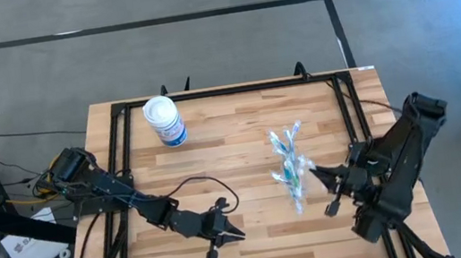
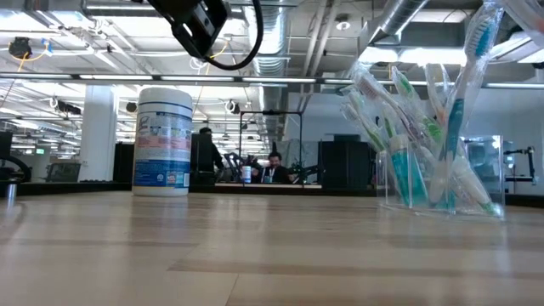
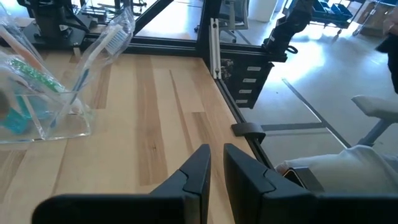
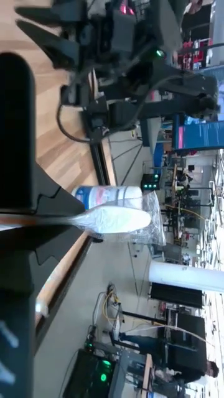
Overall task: Pick & Place toothbrushing station
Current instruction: Put the orange toothbrush into the transparent organizer
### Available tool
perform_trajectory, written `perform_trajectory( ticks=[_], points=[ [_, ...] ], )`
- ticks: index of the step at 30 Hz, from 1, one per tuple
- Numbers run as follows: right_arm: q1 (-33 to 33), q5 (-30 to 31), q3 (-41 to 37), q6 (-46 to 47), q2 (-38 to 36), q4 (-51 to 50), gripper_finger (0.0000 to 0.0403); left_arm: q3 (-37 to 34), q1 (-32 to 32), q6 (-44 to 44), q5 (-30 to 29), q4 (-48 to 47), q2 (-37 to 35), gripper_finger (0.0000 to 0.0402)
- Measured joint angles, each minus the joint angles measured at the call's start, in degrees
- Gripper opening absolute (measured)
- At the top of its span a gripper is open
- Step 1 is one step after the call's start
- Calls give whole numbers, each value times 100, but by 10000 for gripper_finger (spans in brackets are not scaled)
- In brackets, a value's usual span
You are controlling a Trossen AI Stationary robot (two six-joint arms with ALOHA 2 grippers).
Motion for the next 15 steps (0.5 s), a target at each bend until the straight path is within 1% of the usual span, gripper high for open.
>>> perform_trajectory(
  ticks=[4,7,12,15],
  points=[
    [48,0,12,-502,-568,15,1,0,48,14,-7,-2,0,39],
    [228,3,99,-1157,-856,235,1,0,71,33,-14,-4,0,39],
    [479,4,146,-1792,-1052,741,1,0,71,162,-24,-5,0,39],
    [613,1,146,-2175,-995,1311,1,0,71,164,-22,-6,0,39]
  ],
)
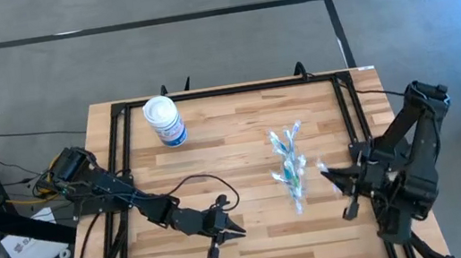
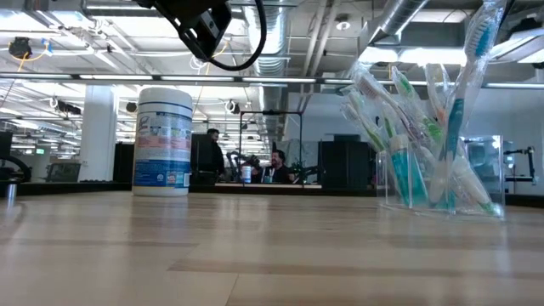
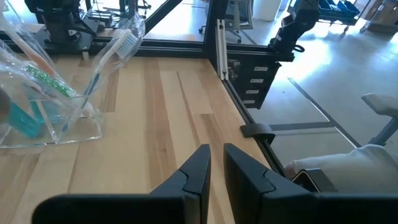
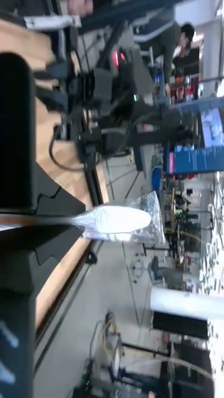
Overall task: Pick & Place toothbrushing station
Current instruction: Put the orange toothbrush into the transparent organizer
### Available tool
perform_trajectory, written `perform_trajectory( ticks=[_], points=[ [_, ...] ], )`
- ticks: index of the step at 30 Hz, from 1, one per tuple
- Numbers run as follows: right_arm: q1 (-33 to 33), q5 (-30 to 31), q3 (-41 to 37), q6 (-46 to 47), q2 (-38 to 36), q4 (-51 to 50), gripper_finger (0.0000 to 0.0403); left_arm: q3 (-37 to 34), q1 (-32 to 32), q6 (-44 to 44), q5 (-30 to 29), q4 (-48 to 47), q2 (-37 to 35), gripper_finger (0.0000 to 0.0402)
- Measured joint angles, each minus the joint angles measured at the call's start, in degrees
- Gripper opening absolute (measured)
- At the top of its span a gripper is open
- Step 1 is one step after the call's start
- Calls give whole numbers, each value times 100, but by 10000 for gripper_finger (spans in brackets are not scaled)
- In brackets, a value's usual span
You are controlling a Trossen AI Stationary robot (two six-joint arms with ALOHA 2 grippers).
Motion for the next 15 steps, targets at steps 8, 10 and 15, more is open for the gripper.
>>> perform_trajectory(
  ticks=[8,10,15],
  points=[
    [101,-10,527,-2253,234,1687,1,1,6,4,3,1,0,39],
    [106,-3,691,-2869,282,2030,1,0,23,13,5,0,0,39],
    [58,-47,682,-3005,372,2114,1,0,26,9,7,-3,0,39]
  ],
)
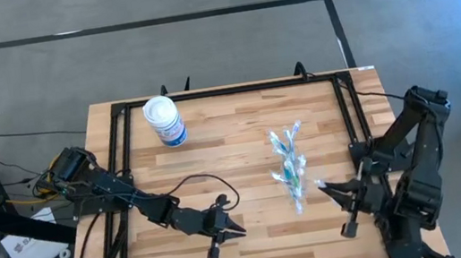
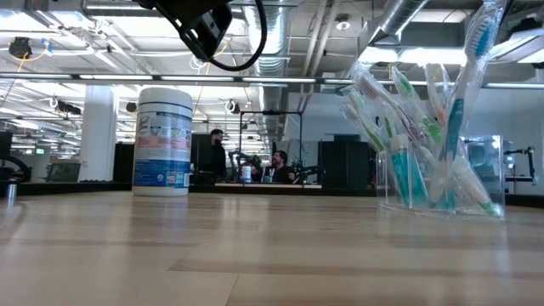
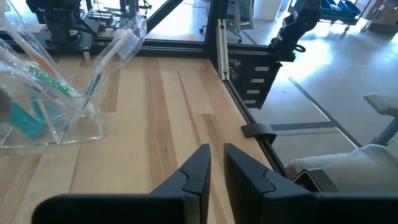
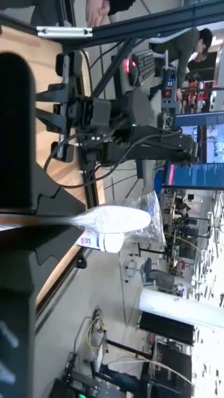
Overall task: Pick & Place toothbrushing station
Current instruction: Put the orange toothbrush into the transparent organizer
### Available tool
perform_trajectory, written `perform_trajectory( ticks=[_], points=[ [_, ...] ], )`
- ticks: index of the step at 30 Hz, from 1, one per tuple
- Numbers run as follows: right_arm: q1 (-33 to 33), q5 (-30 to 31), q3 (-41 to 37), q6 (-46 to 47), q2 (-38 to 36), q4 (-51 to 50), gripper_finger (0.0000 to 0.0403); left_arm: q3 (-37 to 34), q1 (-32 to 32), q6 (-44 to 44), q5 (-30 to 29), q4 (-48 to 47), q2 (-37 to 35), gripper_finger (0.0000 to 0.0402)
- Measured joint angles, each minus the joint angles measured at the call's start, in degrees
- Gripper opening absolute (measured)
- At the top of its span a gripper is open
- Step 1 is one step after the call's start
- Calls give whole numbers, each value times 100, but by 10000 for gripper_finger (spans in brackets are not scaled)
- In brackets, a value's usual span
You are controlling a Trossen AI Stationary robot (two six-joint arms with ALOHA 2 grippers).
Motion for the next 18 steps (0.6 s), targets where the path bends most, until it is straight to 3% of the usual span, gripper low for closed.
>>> perform_trajectory(
  ticks=[7,14,18],
  points=[
    [-220,-306,75,-503,462,814,1,0,23,94,20,0,0,39],
    [-220,-640,437,-3171,409,2529,1,0,48,109,23,0,0,39],
    [-444,-1204,447,-4550,322,3604,1,0,46,109,70,0,0,39]
  ],
)
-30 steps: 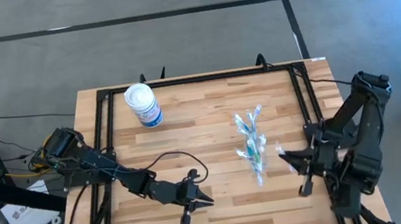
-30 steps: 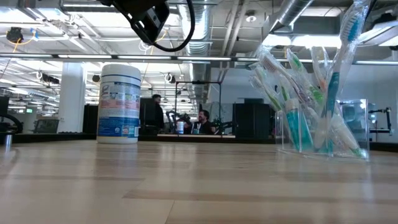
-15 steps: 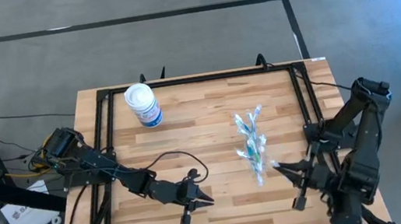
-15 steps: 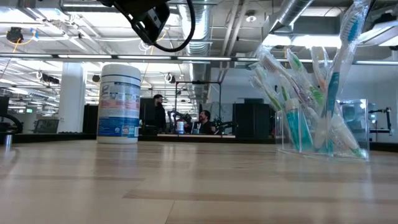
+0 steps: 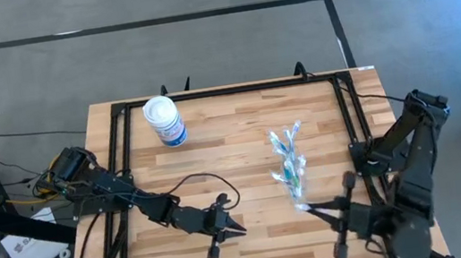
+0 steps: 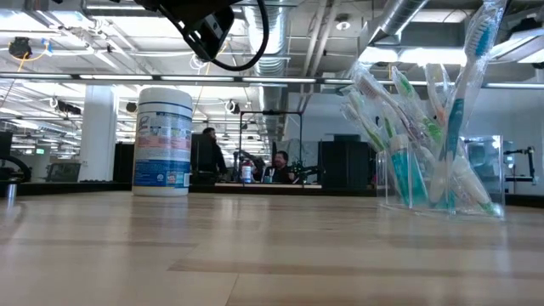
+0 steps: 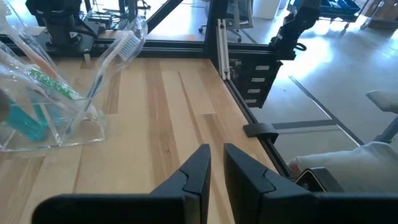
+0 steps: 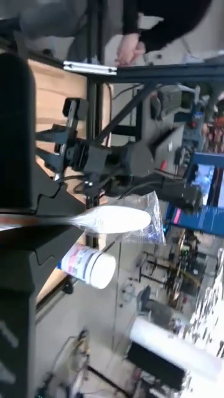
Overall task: Pick & Place toothbrushing station
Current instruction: Put the orange toothbrush into the transparent organizer
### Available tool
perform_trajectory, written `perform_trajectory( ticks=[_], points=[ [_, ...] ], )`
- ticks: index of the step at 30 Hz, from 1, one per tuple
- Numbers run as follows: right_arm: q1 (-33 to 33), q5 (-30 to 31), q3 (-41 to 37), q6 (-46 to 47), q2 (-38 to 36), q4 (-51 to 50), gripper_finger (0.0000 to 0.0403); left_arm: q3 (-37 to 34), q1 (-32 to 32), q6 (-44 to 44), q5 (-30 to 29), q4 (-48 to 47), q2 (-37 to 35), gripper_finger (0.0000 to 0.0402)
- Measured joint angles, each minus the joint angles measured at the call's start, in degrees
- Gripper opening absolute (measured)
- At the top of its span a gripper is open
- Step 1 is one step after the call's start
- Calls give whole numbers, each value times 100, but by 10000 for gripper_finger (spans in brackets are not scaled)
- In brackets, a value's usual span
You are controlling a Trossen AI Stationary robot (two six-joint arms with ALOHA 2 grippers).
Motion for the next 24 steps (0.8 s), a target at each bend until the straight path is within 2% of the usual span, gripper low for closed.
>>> perform_trajectory(
  ticks=[3,9,19,24],
  points=[
    [-226,-389,-4,-951,18,720,1,0,0,0,2,-4,0,39],
    [-669,-1683,-415,-2439,-222,2429,1,0,-37,-2,4,-7,0,39],
    [-628,-2126,-2867,-3295,-1408,5496,1,0,-124,2,7,-24,0,39],
    [-758,-2665,-3843,-3511,-1890,6598,1,0,-92,0,1,-22,0,39]
  ],
)
